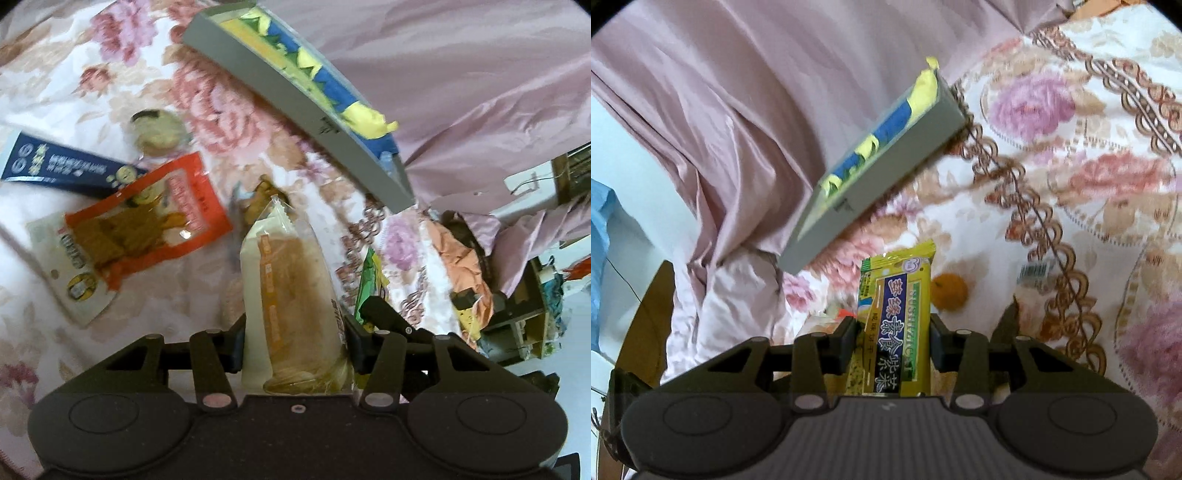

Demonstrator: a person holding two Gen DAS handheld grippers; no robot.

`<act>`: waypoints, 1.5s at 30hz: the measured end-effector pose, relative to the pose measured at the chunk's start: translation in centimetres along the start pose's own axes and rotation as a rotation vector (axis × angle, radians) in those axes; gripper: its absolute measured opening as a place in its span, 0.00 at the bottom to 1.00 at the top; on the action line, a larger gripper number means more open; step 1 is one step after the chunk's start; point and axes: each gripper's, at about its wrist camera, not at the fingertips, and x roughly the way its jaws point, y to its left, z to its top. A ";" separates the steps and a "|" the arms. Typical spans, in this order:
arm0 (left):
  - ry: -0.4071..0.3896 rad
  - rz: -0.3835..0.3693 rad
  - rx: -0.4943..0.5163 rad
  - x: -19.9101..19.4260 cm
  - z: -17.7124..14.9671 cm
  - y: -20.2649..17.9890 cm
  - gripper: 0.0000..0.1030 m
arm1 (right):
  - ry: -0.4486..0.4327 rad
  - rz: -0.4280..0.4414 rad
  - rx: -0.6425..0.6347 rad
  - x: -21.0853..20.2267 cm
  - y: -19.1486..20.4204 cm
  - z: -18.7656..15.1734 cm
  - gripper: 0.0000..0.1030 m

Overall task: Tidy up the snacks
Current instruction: 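Carry the bread loaf and candy bar into the grey tray with both tools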

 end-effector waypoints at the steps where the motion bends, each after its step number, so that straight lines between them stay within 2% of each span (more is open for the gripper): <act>1: -0.008 -0.009 0.001 -0.1 0.2 -0.2 0.51 | -0.008 0.005 0.000 -0.1 0.0 0.3 0.43; 7: -0.127 -0.030 0.044 -0.2 2.6 -2.1 0.51 | -0.079 0.020 -0.079 0.1 1.7 2.6 0.43; 14: -0.312 -0.021 0.099 0.5 7.1 -4.5 0.51 | -0.225 0.042 -0.238 2.3 4.2 7.2 0.43; 20: -0.400 -0.012 0.129 2.7 11.6 -6.4 0.51 | -0.334 0.064 -0.247 4.9 4.1 11.5 0.43; 25: -0.425 -0.015 0.155 5.6 14.2 -7.5 0.51 | -0.358 0.042 -0.237 7.7 3.0 13.7 0.43; 31: -0.423 0.001 0.163 9.4 16.3 -7.6 0.51 | -0.363 0.003 -0.292 10.3 2.6 15.0 0.43; 35: -0.409 0.023 0.164 11.5 16.7 -7.3 0.51 | -0.328 0.006 -0.280 11.5 1.6 15.1 0.43; 45: -0.383 0.070 0.178 14.3 16.5 -6.7 0.51 | -0.324 -0.010 -0.326 11.6 1.5 15.1 0.43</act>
